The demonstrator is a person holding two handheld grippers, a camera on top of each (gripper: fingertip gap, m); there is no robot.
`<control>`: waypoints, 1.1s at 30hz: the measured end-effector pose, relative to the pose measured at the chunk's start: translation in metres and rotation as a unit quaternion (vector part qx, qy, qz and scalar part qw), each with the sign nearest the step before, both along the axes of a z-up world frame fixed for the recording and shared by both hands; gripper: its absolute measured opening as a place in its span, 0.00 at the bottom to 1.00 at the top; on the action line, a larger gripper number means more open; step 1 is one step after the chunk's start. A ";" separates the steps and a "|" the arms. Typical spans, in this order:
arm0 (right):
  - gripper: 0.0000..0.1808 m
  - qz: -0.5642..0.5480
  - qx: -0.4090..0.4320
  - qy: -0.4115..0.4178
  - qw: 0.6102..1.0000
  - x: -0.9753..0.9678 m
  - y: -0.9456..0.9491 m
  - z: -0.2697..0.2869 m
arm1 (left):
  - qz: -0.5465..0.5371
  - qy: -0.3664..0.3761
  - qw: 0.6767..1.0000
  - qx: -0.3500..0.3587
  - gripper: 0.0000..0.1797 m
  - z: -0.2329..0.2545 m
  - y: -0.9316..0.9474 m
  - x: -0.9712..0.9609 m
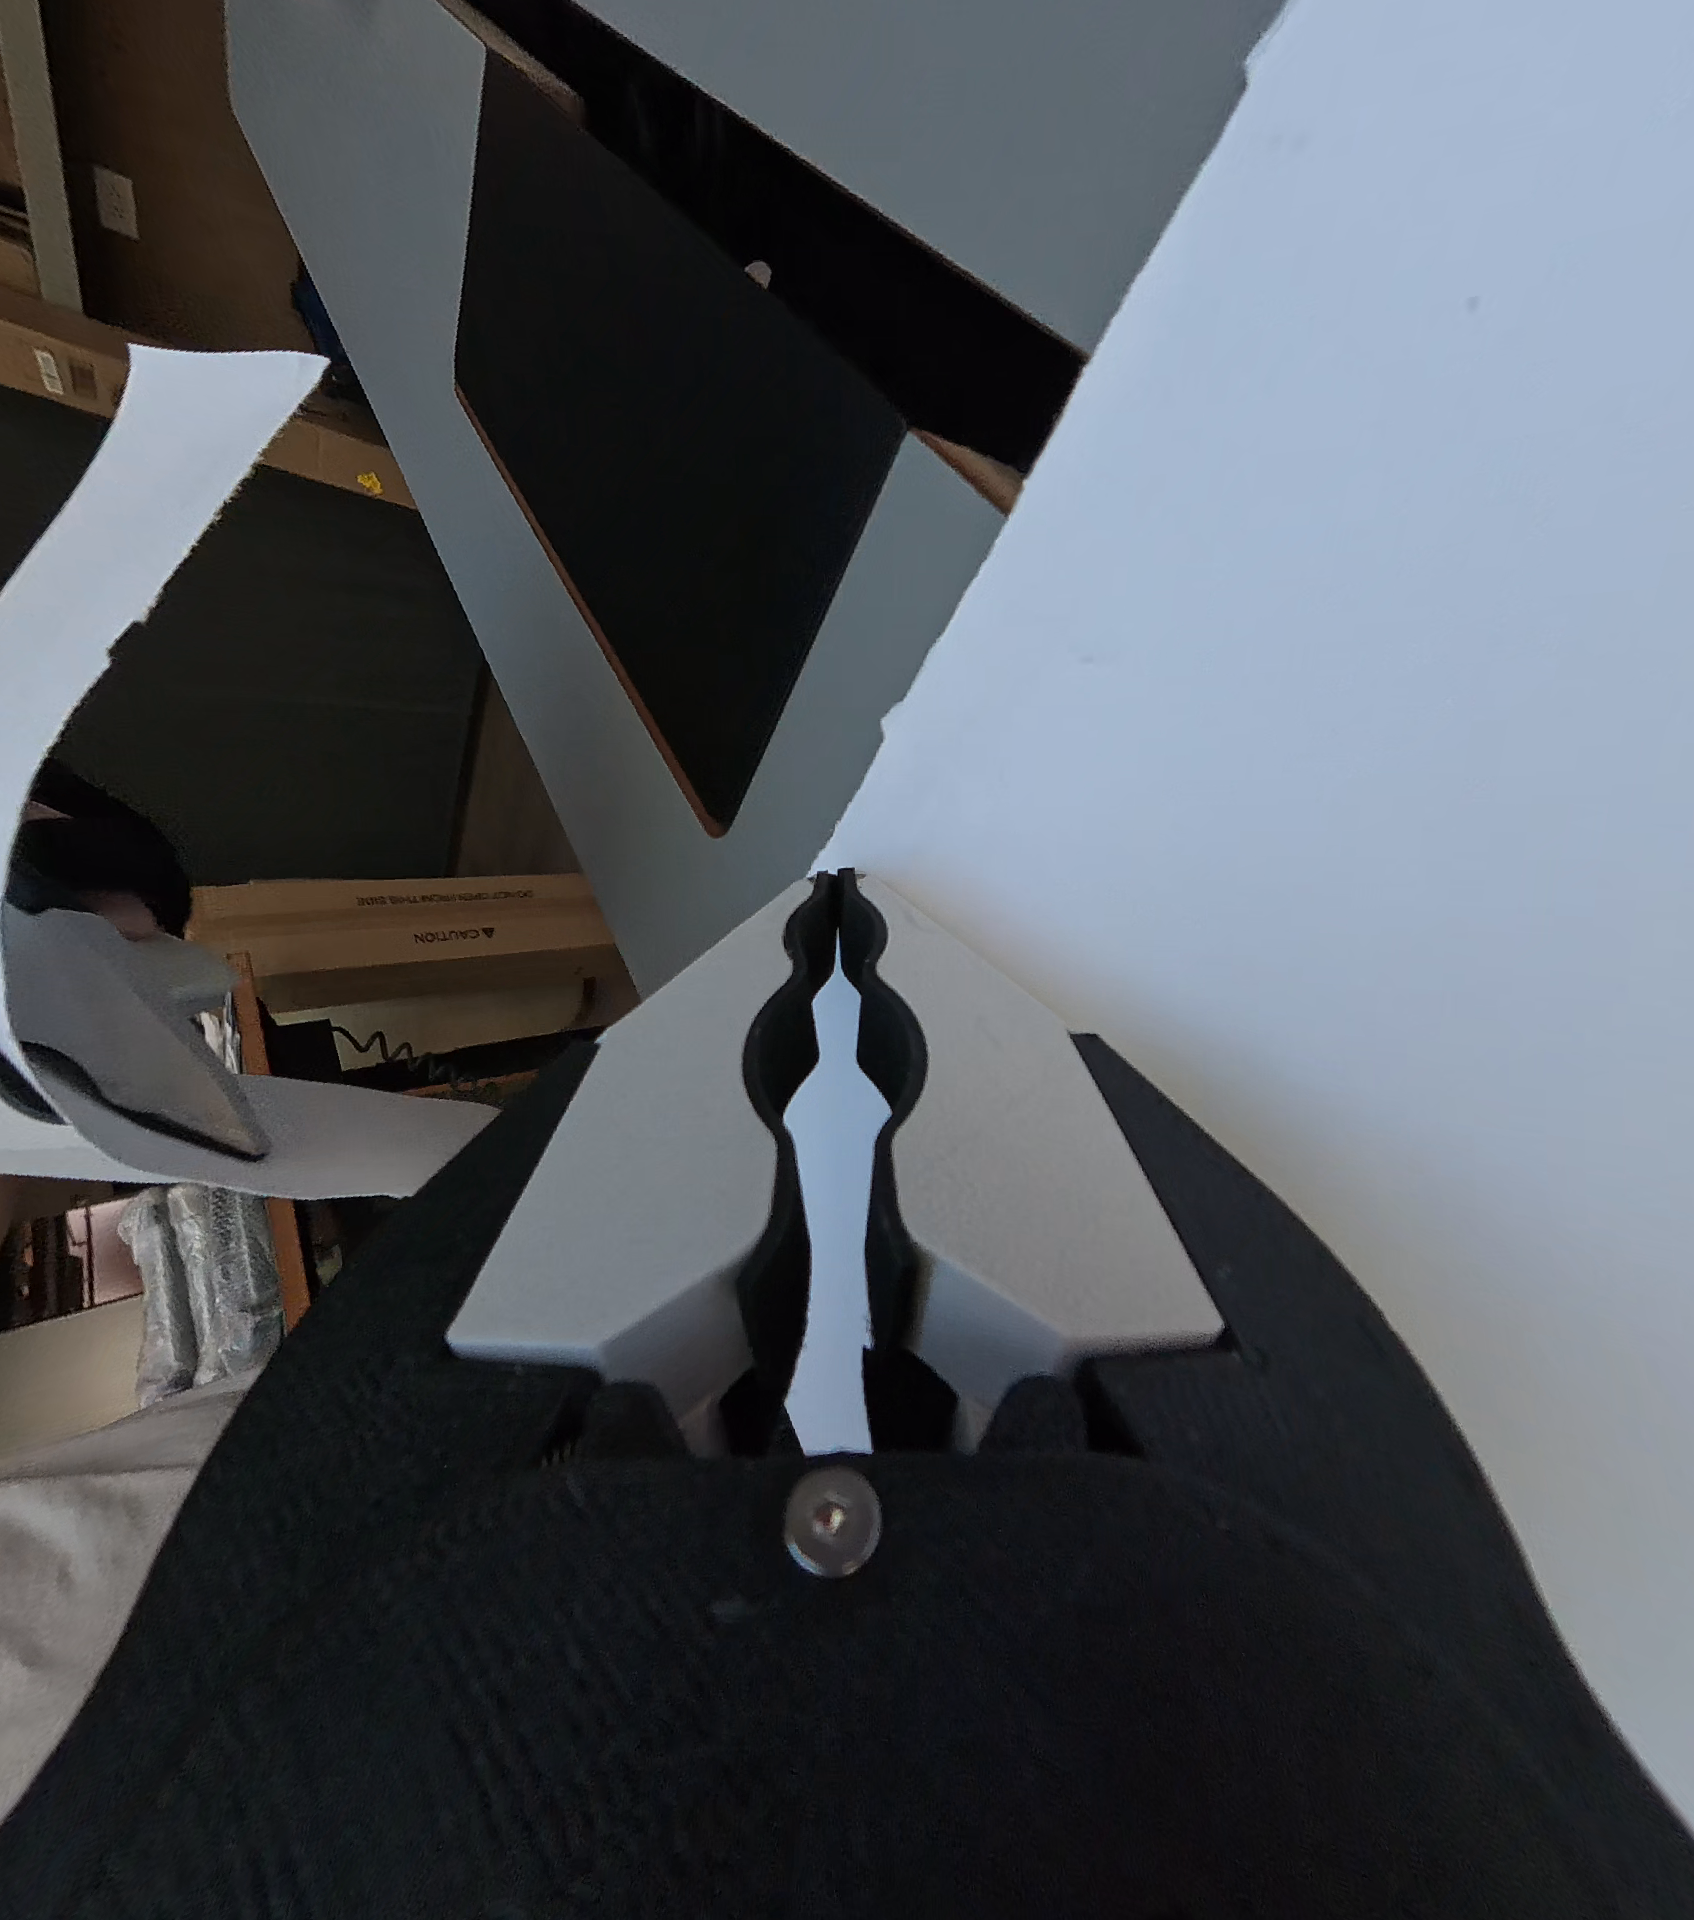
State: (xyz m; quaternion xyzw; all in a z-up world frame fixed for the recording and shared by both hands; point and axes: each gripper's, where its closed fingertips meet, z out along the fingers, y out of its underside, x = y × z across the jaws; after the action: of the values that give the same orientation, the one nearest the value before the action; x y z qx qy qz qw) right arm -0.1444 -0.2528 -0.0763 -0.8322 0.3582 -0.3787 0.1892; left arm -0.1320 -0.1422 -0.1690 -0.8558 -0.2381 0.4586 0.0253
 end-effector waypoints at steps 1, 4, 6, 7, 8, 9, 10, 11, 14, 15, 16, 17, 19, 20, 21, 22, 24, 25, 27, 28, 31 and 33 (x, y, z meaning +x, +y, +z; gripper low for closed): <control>0.00 0.000 0.001 0.000 1.000 -0.005 0.002 0.007 | 0.010 0.000 1.000 0.005 0.00 0.000 0.003 -0.006; 0.00 -0.004 0.003 0.008 1.000 -0.023 0.012 0.030 | 0.043 -0.002 0.999 0.011 0.00 0.000 0.010 -0.031; 0.00 -0.014 0.021 0.024 0.999 -0.035 0.022 0.046 | 0.062 -0.002 0.998 0.020 0.00 0.000 0.016 -0.053; 0.00 -0.024 0.031 0.041 0.998 -0.041 0.027 0.054 | 0.070 -0.008 0.997 0.024 0.00 0.001 0.020 -0.061; 0.00 -0.035 0.046 0.064 0.996 -0.048 0.032 0.061 | 0.082 -0.018 0.996 0.038 0.00 0.001 0.023 -0.066; 0.00 -0.047 0.064 0.089 0.993 -0.054 0.036 0.069 | 0.094 -0.019 0.994 0.058 0.00 0.006 0.027 -0.069; 0.00 -0.062 0.084 0.112 0.988 -0.058 0.040 0.078 | 0.095 0.013 0.993 0.072 0.00 0.023 0.028 -0.074; 0.00 -0.078 0.105 0.129 0.983 -0.061 0.043 0.087 | 0.080 0.070 0.991 0.075 0.00 0.050 0.028 -0.080; 0.00 -0.119 0.160 0.158 0.967 -0.061 0.048 0.111 | -0.010 0.320 0.945 0.068 0.00 0.170 0.029 -0.073; 0.00 -0.131 0.171 0.155 0.964 -0.057 0.048 0.118 | -0.036 0.390 0.919 0.058 0.07 0.205 0.027 -0.062; 0.00 -0.141 0.180 0.151 0.962 -0.053 0.048 0.123 | -0.064 0.419 0.905 0.040 0.29 0.225 0.029 -0.054; 0.00 -0.151 0.188 0.146 0.959 -0.049 0.049 0.126 | -0.069 0.440 0.895 0.031 0.37 0.241 0.025 -0.049; 0.00 -0.172 0.207 0.136 0.954 -0.039 0.051 0.130 | -0.038 0.446 0.894 0.033 0.33 0.260 0.011 -0.046; 0.00 -0.181 0.215 0.131 0.951 -0.034 0.053 0.130 | -0.025 0.442 0.896 0.041 0.32 0.267 0.005 -0.046; 0.00 -0.190 0.218 0.124 0.949 -0.029 0.055 0.129 | -0.016 0.450 0.892 0.048 0.31 0.276 0.001 -0.045; 0.00 -0.195 0.216 0.118 0.950 -0.025 0.057 0.128 | -0.008 0.461 0.886 0.053 0.23 0.286 -0.002 -0.043; 0.00 -0.198 0.202 0.093 0.955 -0.015 0.062 0.127 | 0.001 0.476 0.877 0.064 0.02 0.299 -0.005 -0.035; 0.00 -0.197 0.193 0.077 0.958 -0.010 0.064 0.128 | -0.003 0.479 0.875 0.067 0.03 0.303 -0.004 -0.030; 0.00 -0.194 0.177 0.045 0.964 -0.002 0.067 0.130 | -0.023 0.473 0.878 0.064 0.05 0.305 0.005 -0.022; 0.00 -0.193 0.170 0.030 0.966 0.001 0.068 0.132 | -0.030 0.467 0.881 0.068 0.00 0.304 0.009 -0.018; 0.00 -0.194 0.142 -0.012 0.971 0.009 0.069 0.138 | -0.038 0.441 0.893 0.084 0.00 0.303 0.020 -0.006; 0.04 -0.185 0.122 -0.050 0.974 0.016 0.072 0.146 | -0.049 0.434 0.895 0.091 0.00 0.311 0.030 0.003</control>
State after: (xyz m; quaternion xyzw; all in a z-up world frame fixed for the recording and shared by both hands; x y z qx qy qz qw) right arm -0.1285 -0.1806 0.0700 -0.7024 0.5393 -0.4013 0.2339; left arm -0.1289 -0.1126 0.1417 -0.5764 -0.2021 0.7589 0.2258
